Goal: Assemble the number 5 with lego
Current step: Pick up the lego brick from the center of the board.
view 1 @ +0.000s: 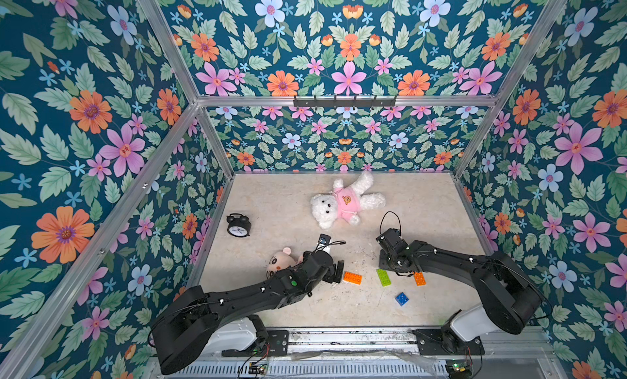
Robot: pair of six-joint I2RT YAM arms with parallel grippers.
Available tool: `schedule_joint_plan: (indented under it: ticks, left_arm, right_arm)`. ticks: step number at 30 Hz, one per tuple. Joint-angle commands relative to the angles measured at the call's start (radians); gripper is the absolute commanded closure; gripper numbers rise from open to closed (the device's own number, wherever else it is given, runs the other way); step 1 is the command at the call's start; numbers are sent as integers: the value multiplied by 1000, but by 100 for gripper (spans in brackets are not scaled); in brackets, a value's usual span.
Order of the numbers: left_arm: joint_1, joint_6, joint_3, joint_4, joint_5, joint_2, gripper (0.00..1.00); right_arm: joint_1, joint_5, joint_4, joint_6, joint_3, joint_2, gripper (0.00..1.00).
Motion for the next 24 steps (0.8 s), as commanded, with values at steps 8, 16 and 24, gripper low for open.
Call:
schedule_joint_plan:
  ticks: [8,16,24]
  left_arm:
    - [-2,1,5,10,18,13,1]
    - [-3,-82,-9,29,25,15,1]
    - [-3,-179,-61,-21,-150,-95,1]
  right_arm:
    - [3,48,-40,21,0,-63,79]
    - [78,-46,-22,86,-16,-231,84]
    - [287,16,-10,279,42,-119,83]
